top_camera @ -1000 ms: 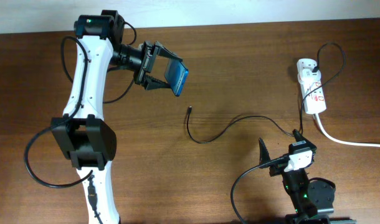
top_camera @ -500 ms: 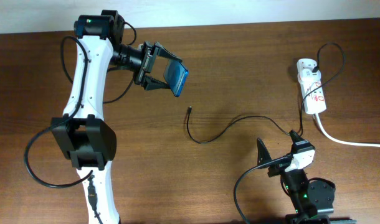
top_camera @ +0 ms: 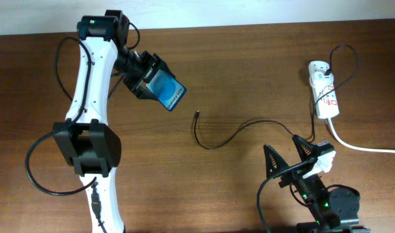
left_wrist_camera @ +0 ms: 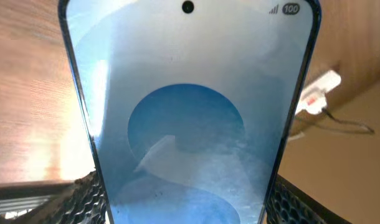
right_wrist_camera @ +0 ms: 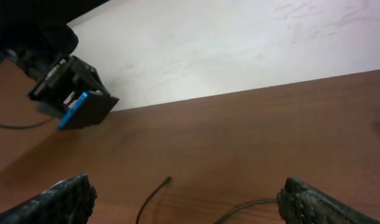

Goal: Plug charger to phone and switch on socket

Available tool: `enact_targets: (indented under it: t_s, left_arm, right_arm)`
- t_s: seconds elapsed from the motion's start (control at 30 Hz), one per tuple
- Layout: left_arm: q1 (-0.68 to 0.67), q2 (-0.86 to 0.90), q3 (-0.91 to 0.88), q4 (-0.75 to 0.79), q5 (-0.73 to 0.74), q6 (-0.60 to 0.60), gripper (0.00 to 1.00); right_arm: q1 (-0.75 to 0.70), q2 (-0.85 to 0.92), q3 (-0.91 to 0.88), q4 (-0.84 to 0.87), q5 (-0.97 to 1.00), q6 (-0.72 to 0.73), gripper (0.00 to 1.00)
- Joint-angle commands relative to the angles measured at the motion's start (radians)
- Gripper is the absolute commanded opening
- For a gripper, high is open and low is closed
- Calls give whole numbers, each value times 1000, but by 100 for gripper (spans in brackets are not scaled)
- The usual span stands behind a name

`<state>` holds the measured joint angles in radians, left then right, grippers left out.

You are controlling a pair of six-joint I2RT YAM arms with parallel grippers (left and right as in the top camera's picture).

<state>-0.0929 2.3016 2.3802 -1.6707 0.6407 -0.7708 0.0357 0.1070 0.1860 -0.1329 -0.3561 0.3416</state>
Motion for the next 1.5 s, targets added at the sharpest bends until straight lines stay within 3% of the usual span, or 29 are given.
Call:
enact_targets:
  t_s: [0.0, 0.1, 0.23, 0.37, 0.4, 0.43, 0.47, 0.53, 0.57, 0.7, 0.97, 1.07, 1.23, 1.47]
  left_arm:
    - [-10, -13, 27, 23, -107, -93, 0]
    - [-32, -13, 27, 51, -152, -123, 0]
    - [-43, -13, 27, 69, -152, -159, 0]
    - [-43, -13, 27, 56, -152, -159, 0]
    - [-43, -13, 27, 64, -152, -160, 0]
    - [-45, -13, 27, 69, -153, -160, 0]
    - [-49, -13, 27, 71, -165, -175, 0]
    - [-74, -13, 27, 73, -252, -309, 0]
    - [-102, -13, 27, 76, -296, -369, 0]
    - [-214, -13, 27, 132, -302, -425, 0]
    - [-351, -13, 26, 168, -348, -621, 0]
    - [-377, -13, 26, 171, -288, -631, 0]
    - [-414, -13, 27, 170, -233, -631, 0]
    - [-457, -13, 26, 167, -233, -631, 0]
  right_arm:
    - [9, 183, 132, -11, -74, 16, 98]
    - [9, 490, 309, -31, -247, 15, 98]
    - [9, 871, 527, -40, -656, 15, 98]
    - [10, 1093, 528, 22, -742, 143, 98]
    - [12, 1126, 528, 46, -743, 147, 96]
    - [25, 1157, 528, 70, -701, 194, 86]
    - [59, 1174, 528, 71, -579, 271, 79]
    - [140, 1179, 528, 79, -366, 375, 76]
    - [170, 1179, 528, 139, -333, 379, 76]
    - [180, 1206, 529, 214, -282, 472, 67]
    - [254, 1209, 529, 287, -147, 585, 66]
    - [296, 1209, 529, 286, -57, 592, 58]
    - [325, 1250, 529, 287, 5, 591, 30]
    - [325, 1292, 529, 332, 1, 591, 25]
